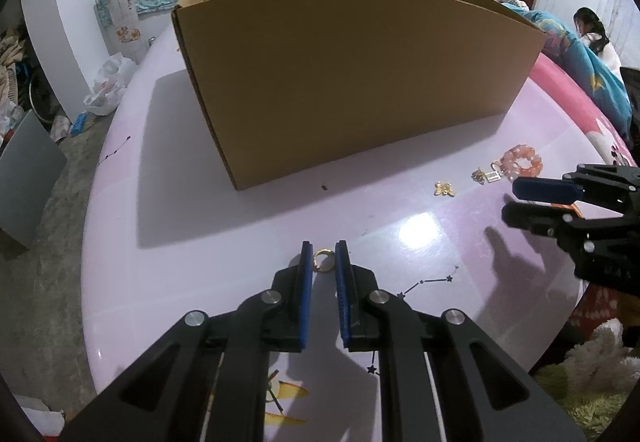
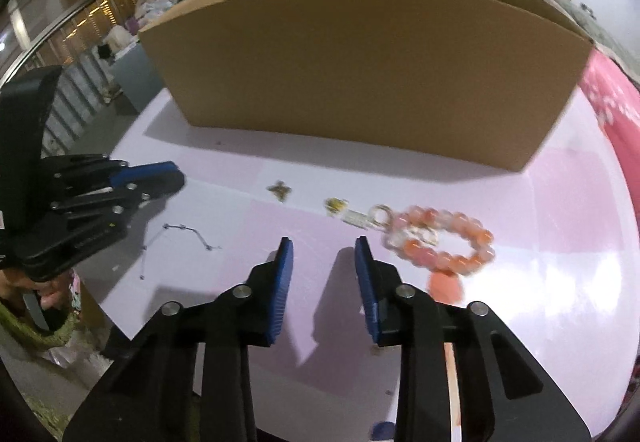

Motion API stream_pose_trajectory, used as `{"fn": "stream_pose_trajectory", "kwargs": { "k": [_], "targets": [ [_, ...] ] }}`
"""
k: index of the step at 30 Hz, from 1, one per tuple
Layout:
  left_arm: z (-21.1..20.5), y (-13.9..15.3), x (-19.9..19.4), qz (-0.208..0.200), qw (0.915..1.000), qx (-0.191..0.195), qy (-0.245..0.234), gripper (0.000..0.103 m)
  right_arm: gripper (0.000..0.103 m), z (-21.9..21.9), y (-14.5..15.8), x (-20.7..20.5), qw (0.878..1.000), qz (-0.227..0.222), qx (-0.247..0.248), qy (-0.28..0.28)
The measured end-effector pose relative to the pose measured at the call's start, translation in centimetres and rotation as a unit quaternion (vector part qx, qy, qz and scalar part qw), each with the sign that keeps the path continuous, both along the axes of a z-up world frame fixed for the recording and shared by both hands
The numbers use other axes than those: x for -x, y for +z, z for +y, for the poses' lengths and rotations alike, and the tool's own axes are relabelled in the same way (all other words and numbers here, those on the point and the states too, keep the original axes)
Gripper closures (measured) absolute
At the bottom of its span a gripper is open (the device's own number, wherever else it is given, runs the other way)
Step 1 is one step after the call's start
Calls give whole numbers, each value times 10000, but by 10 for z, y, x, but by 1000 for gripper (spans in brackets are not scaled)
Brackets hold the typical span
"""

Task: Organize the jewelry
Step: 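Hold the gold ring in the left gripper while the right gripper approaches the pink bead bracelet, then close the right gripper on the pink bead bracelet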

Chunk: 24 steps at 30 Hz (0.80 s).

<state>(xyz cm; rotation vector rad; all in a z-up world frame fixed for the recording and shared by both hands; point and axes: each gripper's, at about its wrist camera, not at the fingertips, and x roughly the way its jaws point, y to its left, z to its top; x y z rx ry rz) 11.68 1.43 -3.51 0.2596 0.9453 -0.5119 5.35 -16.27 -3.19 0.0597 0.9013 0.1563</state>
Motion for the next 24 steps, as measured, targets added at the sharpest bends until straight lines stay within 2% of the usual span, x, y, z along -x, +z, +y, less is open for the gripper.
{"fn": "stream_pose_trajectory", "kwargs": {
  "k": [7,13,19,24],
  "targets": [
    [-4,0,1,-33,10000,4,-29,92,77,-22,2,7,9996,-54,34,-291],
    [-5,0,3,-29,10000,-7,19,92,77,-32,6,6,9987,-197,326,-345],
    [-7,1,5,-36,10000,-24,64,92,77,-16,7,2,9952,-399,883,150],
    [-7,0,6,-61,9999,-36,91,92,80,-5,-1,-2,9902,-380,1244,508]
  ]
}}
